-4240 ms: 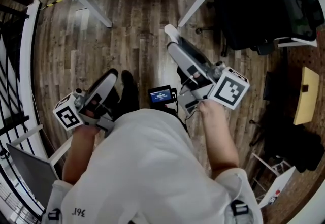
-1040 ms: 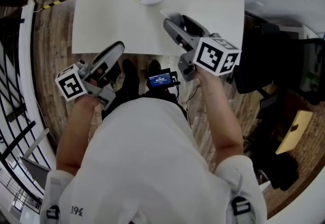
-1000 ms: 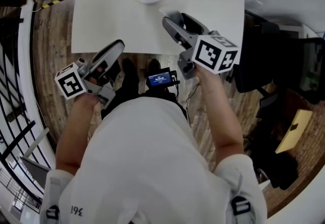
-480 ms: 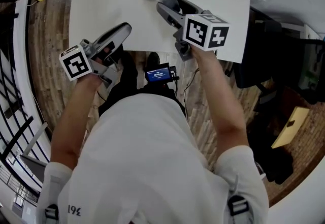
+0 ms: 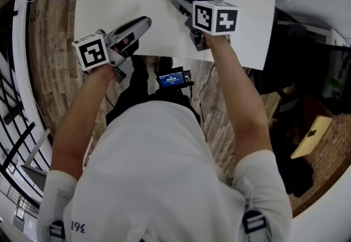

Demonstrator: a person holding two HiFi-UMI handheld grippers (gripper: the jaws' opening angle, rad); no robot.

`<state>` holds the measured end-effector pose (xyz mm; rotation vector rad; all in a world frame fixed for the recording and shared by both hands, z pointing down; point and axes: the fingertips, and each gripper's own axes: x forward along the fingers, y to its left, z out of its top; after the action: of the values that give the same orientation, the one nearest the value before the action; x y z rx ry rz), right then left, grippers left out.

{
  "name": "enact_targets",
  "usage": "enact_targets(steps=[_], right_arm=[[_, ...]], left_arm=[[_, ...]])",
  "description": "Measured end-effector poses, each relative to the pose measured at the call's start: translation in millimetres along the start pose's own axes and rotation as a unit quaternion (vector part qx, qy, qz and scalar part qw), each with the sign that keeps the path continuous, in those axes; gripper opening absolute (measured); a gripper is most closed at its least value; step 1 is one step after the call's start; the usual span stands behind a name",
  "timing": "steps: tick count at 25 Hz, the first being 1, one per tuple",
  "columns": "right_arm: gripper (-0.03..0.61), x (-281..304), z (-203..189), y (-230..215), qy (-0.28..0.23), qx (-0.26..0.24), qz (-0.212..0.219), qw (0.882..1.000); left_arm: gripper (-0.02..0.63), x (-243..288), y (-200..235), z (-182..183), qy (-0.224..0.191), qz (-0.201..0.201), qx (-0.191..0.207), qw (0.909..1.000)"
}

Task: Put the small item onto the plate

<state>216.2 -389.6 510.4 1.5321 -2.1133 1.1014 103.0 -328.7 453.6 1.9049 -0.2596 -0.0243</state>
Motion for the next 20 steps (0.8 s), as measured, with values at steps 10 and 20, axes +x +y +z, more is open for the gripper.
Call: enact_targets(steps=[10,20], right_arm=[[0.307,49.2,17.4,-27.1,0.043,-0.125,-0.071,0.989],[0.307,82.9,34.4,-26.1,0.049,-0.190,-0.096,0.976]], left_arm=[[0.094,9.8,22.3,3.0,0.014,0.027,-0.001,0.9995],[0.094,-1.2,20.3,-0.5,0.008,0.039,0.007,0.9992]])
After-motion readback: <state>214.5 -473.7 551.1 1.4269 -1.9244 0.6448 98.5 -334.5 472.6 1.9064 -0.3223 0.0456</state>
